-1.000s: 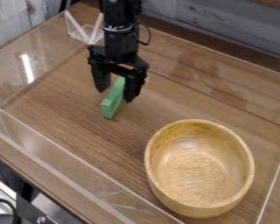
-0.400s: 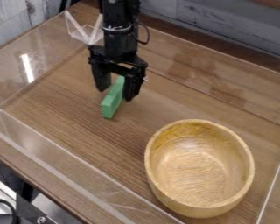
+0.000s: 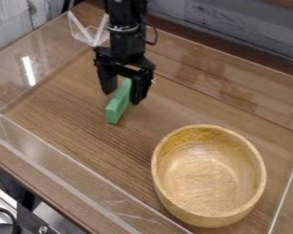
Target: Put the green block in the brown bowl
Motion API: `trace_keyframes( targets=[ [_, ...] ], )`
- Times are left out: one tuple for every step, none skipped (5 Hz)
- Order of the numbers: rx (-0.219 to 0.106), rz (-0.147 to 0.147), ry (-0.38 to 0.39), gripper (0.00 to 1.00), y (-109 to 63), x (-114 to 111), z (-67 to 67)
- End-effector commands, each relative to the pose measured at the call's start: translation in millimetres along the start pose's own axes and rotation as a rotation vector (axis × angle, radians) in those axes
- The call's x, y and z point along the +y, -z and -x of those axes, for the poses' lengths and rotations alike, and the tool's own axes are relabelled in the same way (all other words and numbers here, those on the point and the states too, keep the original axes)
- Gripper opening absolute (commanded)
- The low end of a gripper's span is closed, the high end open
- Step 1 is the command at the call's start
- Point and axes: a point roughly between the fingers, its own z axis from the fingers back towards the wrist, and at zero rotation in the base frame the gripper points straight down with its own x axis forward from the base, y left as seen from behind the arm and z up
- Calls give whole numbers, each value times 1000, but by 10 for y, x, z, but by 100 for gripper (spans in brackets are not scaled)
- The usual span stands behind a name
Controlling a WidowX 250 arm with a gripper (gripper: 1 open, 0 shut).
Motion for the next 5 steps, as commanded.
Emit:
trace_keyframes(
  targets=[
    [-50,-8,-9,100,-144,58,-84],
    [-47,-4,-7,100,-138,61,-91],
    [-44,0,-4,100,-138,60,-98],
    [-40,4,-2,100,-134,60,-102],
    [-36,6,-4,100,-53,84,-106]
  ],
)
